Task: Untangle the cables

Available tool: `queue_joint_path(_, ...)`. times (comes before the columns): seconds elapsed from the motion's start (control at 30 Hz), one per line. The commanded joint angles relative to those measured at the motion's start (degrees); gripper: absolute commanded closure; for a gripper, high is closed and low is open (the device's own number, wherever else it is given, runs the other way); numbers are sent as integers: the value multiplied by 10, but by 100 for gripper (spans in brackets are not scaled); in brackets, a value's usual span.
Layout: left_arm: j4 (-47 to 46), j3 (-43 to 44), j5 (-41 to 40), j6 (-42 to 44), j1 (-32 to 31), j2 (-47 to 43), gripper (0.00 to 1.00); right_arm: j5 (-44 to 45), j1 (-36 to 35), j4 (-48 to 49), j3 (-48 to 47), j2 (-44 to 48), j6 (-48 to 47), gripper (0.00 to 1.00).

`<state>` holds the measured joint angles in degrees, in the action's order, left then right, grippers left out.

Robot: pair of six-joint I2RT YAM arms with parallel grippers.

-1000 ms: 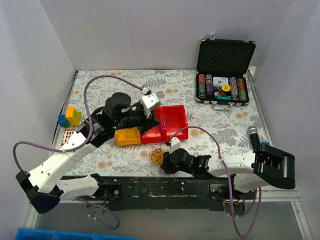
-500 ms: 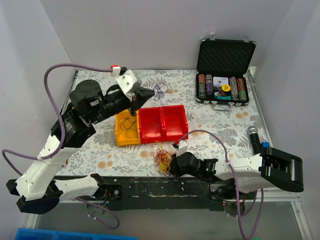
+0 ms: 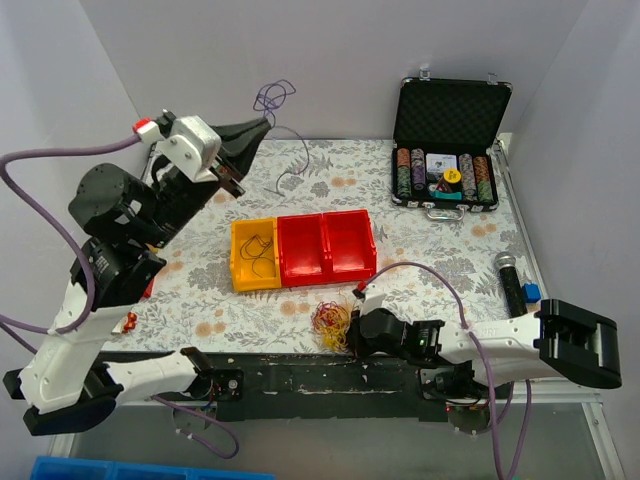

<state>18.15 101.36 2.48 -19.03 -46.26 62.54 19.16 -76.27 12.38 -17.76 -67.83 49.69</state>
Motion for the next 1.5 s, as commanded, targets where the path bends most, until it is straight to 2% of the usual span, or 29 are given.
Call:
queue_joint_path(0.0,30,-129,-85,-7,0,-41,100,31,-12,-94,-9,33,-13,99)
queue_joint_path(0.13,-2,-301,-154,-29,1,-104,100,46,-18,-116,-26,68,-29,99)
queue_joint_path(0.23,-34,-400,-186,-27,4,-145,100,48,-20,-123,-32,85,-37,99)
queue_joint_path(0.33,-72,-478,-213,-12,12,-169,100,48,-24,-123,-33,95,-38,99)
queue_joint_path(0.47,-105,-538,-223,-8,41,-180,100,47,-29,-123,-32,104,-38,99)
queue_joint_path(0.67,-105,-584,-152,-42,147,-147,100,45,-34,-123,-34,102,-38,99)
queue_joint_path(0.77,-105,-603,-125,-47,173,-120,100,44,-35,-120,-35,100,-41,99)
queue_joint_path(1.07,-137,-650,-100,-39,185,-67,100,47,-35,-120,-39,106,-43,99)
queue_joint_path(1.23,-199,-686,-131,-15,187,-42,100,47,-35,-120,-43,108,-45,99)
queue_joint_path(1.47,-185,-674,-125,-22,188,10,100,48,-35,-116,-40,105,-44,99)
